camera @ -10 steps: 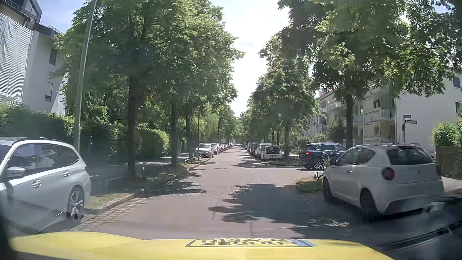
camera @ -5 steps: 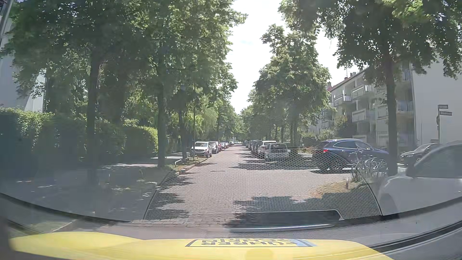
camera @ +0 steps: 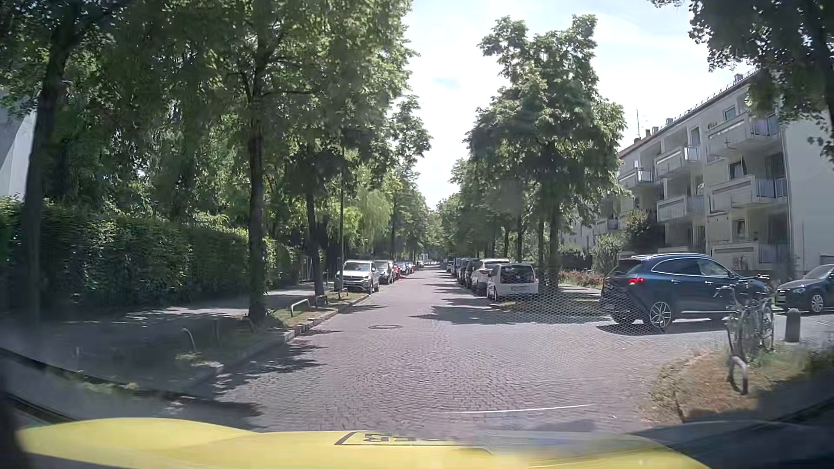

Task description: Follow the waypoints while adhering to traffic rules and regulations

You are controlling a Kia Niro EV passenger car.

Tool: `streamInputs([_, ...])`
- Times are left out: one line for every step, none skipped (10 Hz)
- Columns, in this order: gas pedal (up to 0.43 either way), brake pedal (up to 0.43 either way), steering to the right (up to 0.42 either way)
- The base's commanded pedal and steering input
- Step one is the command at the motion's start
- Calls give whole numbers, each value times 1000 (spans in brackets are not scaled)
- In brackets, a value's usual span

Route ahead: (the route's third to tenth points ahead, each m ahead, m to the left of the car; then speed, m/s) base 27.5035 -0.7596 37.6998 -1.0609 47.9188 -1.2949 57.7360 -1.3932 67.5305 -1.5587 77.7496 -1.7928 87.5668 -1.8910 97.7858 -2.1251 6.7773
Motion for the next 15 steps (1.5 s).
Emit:
streamInputs([79,0,-2])
streamInputs([79,0,-2])
streamInputs([79,0,-2])
streamInputs([87,0,-2])
streamInputs([87,0,-2])
streamInputs([87,0,-2])
streamInputs([87,0,-1])
streamInputs([98,0,-2])
streamInputs([98,0,0])
streamInputs([98,0,1])
streamInputs([98,0,1])
streamInputs([98,0,1])
streamInputs([98,0,1])
streamInputs([98,0,1])
streamInputs([98,0,1])
